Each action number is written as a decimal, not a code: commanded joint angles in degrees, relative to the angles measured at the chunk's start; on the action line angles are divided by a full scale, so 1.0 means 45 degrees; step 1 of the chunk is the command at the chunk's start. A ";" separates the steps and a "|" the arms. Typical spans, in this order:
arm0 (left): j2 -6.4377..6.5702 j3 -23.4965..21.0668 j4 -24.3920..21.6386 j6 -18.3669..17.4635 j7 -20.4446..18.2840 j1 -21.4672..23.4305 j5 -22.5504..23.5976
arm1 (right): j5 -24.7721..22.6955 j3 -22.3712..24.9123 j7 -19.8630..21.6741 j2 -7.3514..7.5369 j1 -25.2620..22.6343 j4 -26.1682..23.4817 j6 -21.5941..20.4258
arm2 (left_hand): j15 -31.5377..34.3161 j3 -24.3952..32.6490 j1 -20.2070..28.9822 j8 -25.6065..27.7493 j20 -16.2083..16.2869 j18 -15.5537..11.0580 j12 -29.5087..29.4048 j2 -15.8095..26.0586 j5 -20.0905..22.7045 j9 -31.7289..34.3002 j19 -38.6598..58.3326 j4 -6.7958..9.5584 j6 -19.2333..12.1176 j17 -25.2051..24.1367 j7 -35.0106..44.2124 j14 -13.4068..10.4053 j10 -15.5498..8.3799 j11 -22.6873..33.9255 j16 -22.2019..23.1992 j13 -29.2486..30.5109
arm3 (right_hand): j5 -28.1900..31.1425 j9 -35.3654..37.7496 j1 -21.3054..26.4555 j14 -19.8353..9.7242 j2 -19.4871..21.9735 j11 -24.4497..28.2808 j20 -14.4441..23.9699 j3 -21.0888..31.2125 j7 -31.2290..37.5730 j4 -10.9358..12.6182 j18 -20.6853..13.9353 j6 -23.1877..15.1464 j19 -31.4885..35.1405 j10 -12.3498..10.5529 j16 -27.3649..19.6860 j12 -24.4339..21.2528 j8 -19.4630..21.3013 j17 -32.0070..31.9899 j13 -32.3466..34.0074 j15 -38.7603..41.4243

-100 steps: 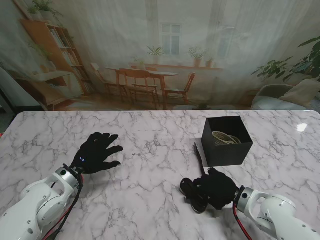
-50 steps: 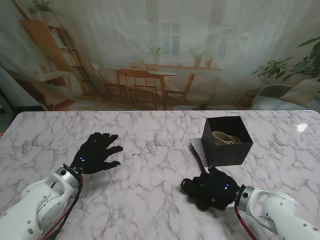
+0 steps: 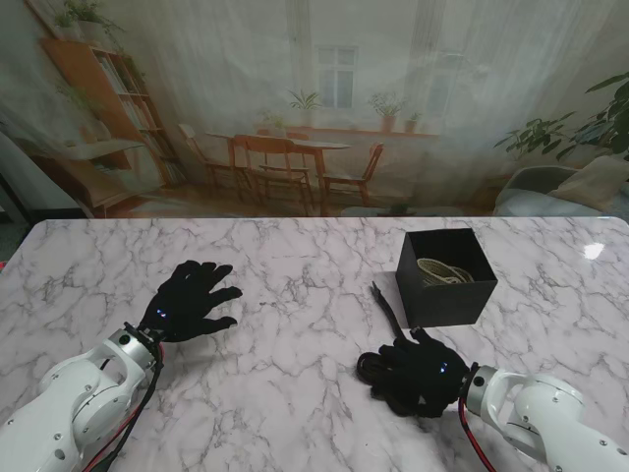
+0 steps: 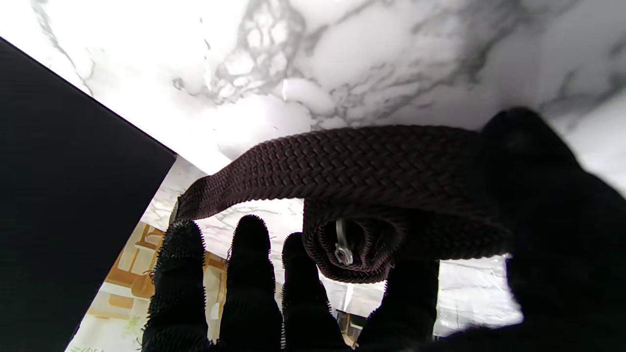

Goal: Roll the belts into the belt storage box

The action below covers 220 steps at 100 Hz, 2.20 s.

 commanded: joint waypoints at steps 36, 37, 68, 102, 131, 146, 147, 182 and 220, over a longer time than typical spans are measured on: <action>-0.0009 -0.0010 0.0044 0.0010 -0.0087 0.0008 0.0000 | 0.0935 0.0103 0.0572 -0.0203 -0.0145 -0.0150 -0.0190 | -0.0339 0.0062 0.0362 0.0078 0.0217 0.0316 0.0130 0.0443 0.0039 -0.0403 -0.0362 -0.0215 0.0086 -0.0220 0.0126 -0.0016 -0.0013 0.0020 0.0126 -0.0037 | -0.0119 -0.0256 -0.1512 0.0406 -0.0218 0.1988 -0.0391 0.0341 0.1207 -0.0500 0.1120 -0.0193 -0.0377 0.0341 0.0170 0.1906 0.5259 -0.0158 -0.0051 -0.0368; -0.0009 -0.0009 0.0044 0.0009 -0.0088 0.0007 0.0000 | 0.0949 0.0104 0.0599 -0.0206 -0.0147 -0.0157 -0.0191 | -0.0337 0.0063 0.0361 0.0077 0.0217 0.0314 0.0131 0.0450 0.0030 -0.0398 -0.0363 -0.0215 0.0086 -0.0222 0.0123 -0.0011 -0.0023 0.0022 0.0127 -0.0032 | -0.0151 -0.0239 -0.1462 0.0405 -0.0177 0.2078 -0.0399 0.0279 0.1044 -0.0501 0.1125 -0.0177 -0.0398 0.0319 0.0201 0.2076 0.5220 -0.0176 -0.0061 -0.0351; -0.0011 -0.0014 0.0049 0.0008 -0.0092 0.0014 -0.0011 | 0.0502 0.0133 0.0308 -0.0106 -0.0099 -0.0185 -0.0362 | -0.0346 0.0060 0.0365 0.0077 0.0214 0.0308 0.0130 0.0453 0.0032 -0.0389 -0.0372 -0.0216 0.0064 -0.0215 0.0126 0.0003 -0.0024 0.0019 0.0123 -0.0041 | -0.0569 0.0638 -0.1989 -0.0212 -0.0130 0.2817 -0.0446 0.0409 -0.0980 -0.0558 0.0480 0.0581 -0.0440 0.0028 0.1042 0.4233 0.2001 -0.0349 0.0062 0.0278; -0.0012 -0.0037 0.0055 -0.0003 -0.0043 0.0021 -0.0006 | 0.1346 0.0497 0.1128 -0.0290 -0.0319 -0.0545 -0.0664 | -0.0345 0.0062 0.0377 0.0081 0.0220 0.0313 0.0131 0.0468 0.0056 -0.0394 -0.0377 -0.0218 0.0004 -0.0223 0.0139 -0.0001 -0.0030 0.0016 0.0125 -0.0048 | 0.2060 -0.0743 -0.1618 0.0669 0.0144 0.0146 -0.0620 0.0019 0.1469 -0.0490 0.1243 -0.0592 -0.0539 0.1102 -0.0084 0.0188 0.4180 -0.0195 -0.0413 -0.0691; -0.0014 -0.0059 0.0044 0.0009 -0.0031 0.0041 0.0000 | 0.1740 0.0702 0.0945 -0.0371 -0.0430 -0.0541 -0.0823 | -0.0345 0.0060 0.0380 0.0086 0.0220 0.0313 0.0135 0.0468 0.0055 -0.0367 -0.0386 -0.0219 0.0010 -0.0219 0.0148 0.0009 -0.0026 0.0026 0.0125 -0.0037 | 0.0352 -0.0011 -0.0837 0.0241 0.1709 0.0242 -0.0548 -0.2313 -0.0343 -0.0069 0.0656 0.0483 -0.0624 0.0261 -0.0042 0.0038 0.2170 -0.0170 -0.0267 -0.0657; -0.0014 -0.0058 0.0042 0.0012 -0.0036 0.0042 0.0000 | 0.1783 0.0996 0.0697 -0.0413 -0.0730 -0.0682 -0.0825 | -0.0340 0.0057 0.0362 0.0088 0.0224 0.0329 0.0141 0.0460 0.0075 -0.0320 -0.0379 -0.0219 0.0044 -0.0205 0.0156 -0.0008 -0.0052 0.0043 0.0127 -0.0021 | 0.0436 0.0222 -0.1722 0.0152 0.1344 0.0310 -0.0345 -0.2604 -0.0130 0.0585 0.0291 0.1749 -0.0252 0.0276 0.0002 0.0080 0.1650 0.0101 -0.0056 -0.0531; -0.0014 -0.0058 0.0042 0.0013 -0.0038 0.0043 0.0000 | 0.1777 0.1010 0.0618 -0.0416 -0.0748 -0.0678 -0.0819 | -0.0339 0.0059 0.0362 0.0088 0.0225 0.0330 0.0141 0.0468 0.0074 -0.0315 -0.0378 -0.0218 0.0042 -0.0205 0.0156 -0.0004 -0.0056 0.0044 0.0127 -0.0019 | 0.0528 0.0323 -0.1833 0.0132 0.1342 0.0353 -0.0298 -0.2486 -0.0069 0.0580 0.0267 0.1980 -0.0150 0.0272 0.0019 0.0100 0.1628 0.0199 0.0045 -0.0482; -0.0016 -0.0056 0.0019 0.0108 -0.0041 0.0065 0.0025 | 0.2777 0.2168 0.0019 -0.0840 -0.2185 -0.1393 0.0594 | -0.0317 0.0055 0.0409 0.0066 0.0256 0.0315 0.0158 0.0575 0.0032 -0.0177 -0.0292 -0.0220 0.0162 -0.0179 0.0122 0.0007 -0.0047 0.0087 0.0138 -0.0007 | 0.1789 0.2279 -0.2828 0.0382 0.3180 0.0383 0.0108 -0.3022 -0.1122 0.0381 0.0368 0.7753 0.0570 0.1221 0.0382 0.0407 0.0669 0.0732 0.1085 -0.0047; -0.0023 -0.0146 0.0007 0.0145 0.0027 0.0117 0.0036 | 0.1834 0.2463 0.0585 -0.1067 -0.3779 -0.2457 0.4771 | -0.0319 0.0047 0.0350 0.0055 0.0230 0.0298 0.0159 0.0577 0.0010 -0.0174 -0.0293 -0.0224 0.0161 -0.0219 0.0104 0.0006 -0.0036 0.0081 0.0136 -0.0002 | 0.1073 0.2587 -0.6333 0.0825 0.4155 0.0166 0.0525 -0.2260 -0.3719 -0.0242 0.0502 0.9080 0.1336 0.1724 0.0891 0.1221 0.0285 0.2028 0.1736 0.0273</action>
